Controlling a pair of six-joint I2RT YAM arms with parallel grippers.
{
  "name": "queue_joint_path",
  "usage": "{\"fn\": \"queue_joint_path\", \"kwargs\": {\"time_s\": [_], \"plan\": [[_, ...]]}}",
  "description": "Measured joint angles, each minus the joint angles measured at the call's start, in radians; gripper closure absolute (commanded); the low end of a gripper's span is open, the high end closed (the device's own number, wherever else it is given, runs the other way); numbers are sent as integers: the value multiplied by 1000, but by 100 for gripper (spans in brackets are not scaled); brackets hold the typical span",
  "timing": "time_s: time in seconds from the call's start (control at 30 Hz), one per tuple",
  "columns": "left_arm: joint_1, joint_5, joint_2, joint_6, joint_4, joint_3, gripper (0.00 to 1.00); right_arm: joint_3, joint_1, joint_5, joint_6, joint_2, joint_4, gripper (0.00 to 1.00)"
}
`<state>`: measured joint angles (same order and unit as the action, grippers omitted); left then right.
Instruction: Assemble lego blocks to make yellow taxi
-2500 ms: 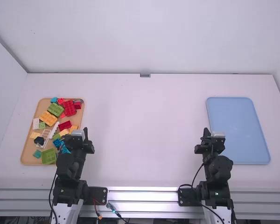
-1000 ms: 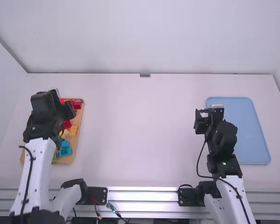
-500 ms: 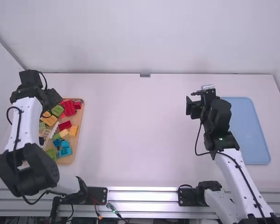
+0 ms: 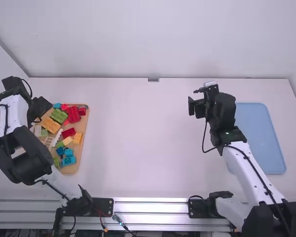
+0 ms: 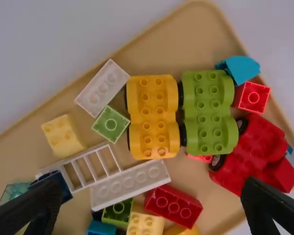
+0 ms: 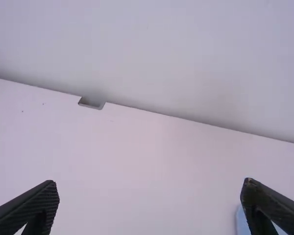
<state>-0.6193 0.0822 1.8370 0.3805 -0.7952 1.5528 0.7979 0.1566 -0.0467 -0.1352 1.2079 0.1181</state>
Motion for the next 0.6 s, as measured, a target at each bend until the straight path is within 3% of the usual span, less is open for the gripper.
{"fn": "queue_joint_path", "kwargs": {"time_s": [0.43,0.6], "plan": [[0,-11,10,-23,120,-140,4,2,-6,-2,-5,9,2,1],[0,-11,10,-27,188,-194,12,2,-13,-2,-3,9,0,1]]}}
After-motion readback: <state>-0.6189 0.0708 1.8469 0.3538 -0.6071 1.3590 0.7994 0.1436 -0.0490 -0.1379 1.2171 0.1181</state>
